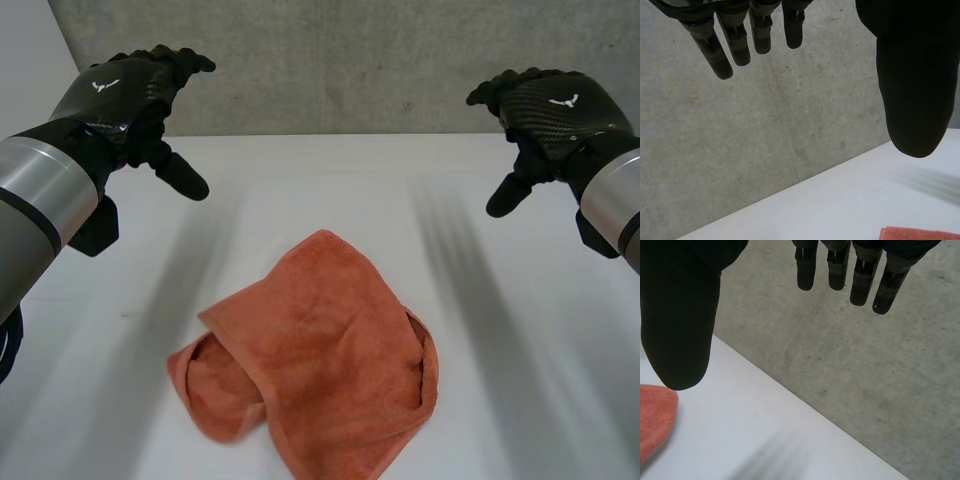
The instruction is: Fold the laundry
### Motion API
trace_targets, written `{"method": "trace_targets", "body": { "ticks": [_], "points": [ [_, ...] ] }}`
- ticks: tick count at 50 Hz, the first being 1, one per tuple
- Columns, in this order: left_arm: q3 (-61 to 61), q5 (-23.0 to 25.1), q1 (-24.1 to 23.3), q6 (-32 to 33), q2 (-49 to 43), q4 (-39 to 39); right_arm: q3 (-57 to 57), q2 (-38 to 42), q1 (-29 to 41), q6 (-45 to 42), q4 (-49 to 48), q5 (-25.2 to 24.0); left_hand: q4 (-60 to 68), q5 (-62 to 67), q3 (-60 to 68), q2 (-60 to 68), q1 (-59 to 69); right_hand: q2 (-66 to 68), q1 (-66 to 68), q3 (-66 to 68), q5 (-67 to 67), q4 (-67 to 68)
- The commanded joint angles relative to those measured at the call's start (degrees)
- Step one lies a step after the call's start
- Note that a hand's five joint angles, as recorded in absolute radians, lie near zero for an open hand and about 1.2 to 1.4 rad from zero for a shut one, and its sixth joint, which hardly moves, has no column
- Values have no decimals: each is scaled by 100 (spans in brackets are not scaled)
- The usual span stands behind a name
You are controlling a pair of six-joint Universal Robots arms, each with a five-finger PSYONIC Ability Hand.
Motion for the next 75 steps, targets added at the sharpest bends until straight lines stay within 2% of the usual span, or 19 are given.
{"method": "trace_targets", "body": {
  "ticks": [1,9,17,23,38,40,44,45,48,49,50,55,56,61,63,64,65,70,75],
  "points": [
    [-181,-31,0,4,42,-254,21,229,494,-426,419,-130,-22,-103,-86,-8,38,-256,-165,-209,-372,-311],
    [-1331,-49,-17,30,428,-466,47,685,1259,-497,948,-605,719,637,654,732,779,-256,-165,-209,-372,-311],
    [-2510,-58,9,355,516,-387,223,1326,2111,-980,765,-825,685,604,621,699,745,-256,-165,-209,-372,-311],
    [-3046,-242,167,514,201,-18,232,1767,2428,-1042,263,-860,702,621,637,715,762,-256,-165,-209,-372,-311],
    [-3091,-462,536,540,-907,378,153,2690,3009,-1051,-581,-781,1340,1259,1276,1354,1400,1551,1642,1598,1435,1496],
    [-3073,-462,554,549,-1038,457,153,2725,3009,-1051,-660,-781,1642,1560,1577,1655,1702,2071,2162,2118,1955,2016],
    [-3047,-462,563,557,-1110,641,162,2760,3009,-1060,-810,-781,3406,3324,3341,3419,3466,3083,3174,3130,2967,3028],
    [-3047,-462,563,557,-1101,772,162,2760,3009,-1060,-844,-772,4326,4245,4261,4340,4386,3400,3491,3447,3284,3345],
    [-3038,-462,580,557,-1092,984,118,2883,3009,-1077,-933,-720,5442,5361,5378,5456,5502,5933,6024,5980,5817,5878],
    [-3012,-462,572,557,-1066,1133,100,2918,3000,-1077,-933,-685,6445,6363,6380,6458,6505,6642,6733,6689,6526,6587],
    [-2994,-462,563,557,-1066,1212,65,2953,3000,-1077,-933,-649,6819,6738,6754,6833,6879,6743,6834,6790,6627,6688],
    [-2713,-471,510,566,-1074,1450,-329,3042,2930,-1060,-862,-123,6823,6741,6758,6836,6883,6744,6835,6791,6628,6689],
    [-2643,-462,510,566,-1092,1459,-496,2998,2921,-1042,-836,191,6823,6741,6758,6836,6883,6744,6835,6791,6628,6689],
    [-1653,-462,510,575,-1075,1494,-1147,2648,2474,-1025,-915,1011,6823,6741,6758,6836,6883,6744,6835,6791,6628,6689],
    [-1212,-462,501,566,-1022,1494,-1252,2463,2368,-1007,-950,1090,6823,6741,6758,6836,6883,6744,6835,6791,6628,6689],
    [-957,-479,484,566,-1013,1486,-1479,1835,2054,-929,-1194,1117,6823,6741,6758,6836,6883,6744,6835,6791,6628,6689],
    [-450,-497,475,549,-969,1486,-1517,1620,1946,-884,-1335,1100,6823,6741,6758,6836,6883,6744,6835,6791,6628,6689],
    [714,-576,475,479,-618,1599,-1473,890,1498,-402,-2249,1012,6823,6741,6758,6836,6883,6744,6835,6791,6628,6689],
    [935,-655,449,496,-494,1899,-1201,721,1164,-321,-1752,775,6823,6741,6758,6836,6883,6744,6835,6791,6628,6689]
  ]
}}
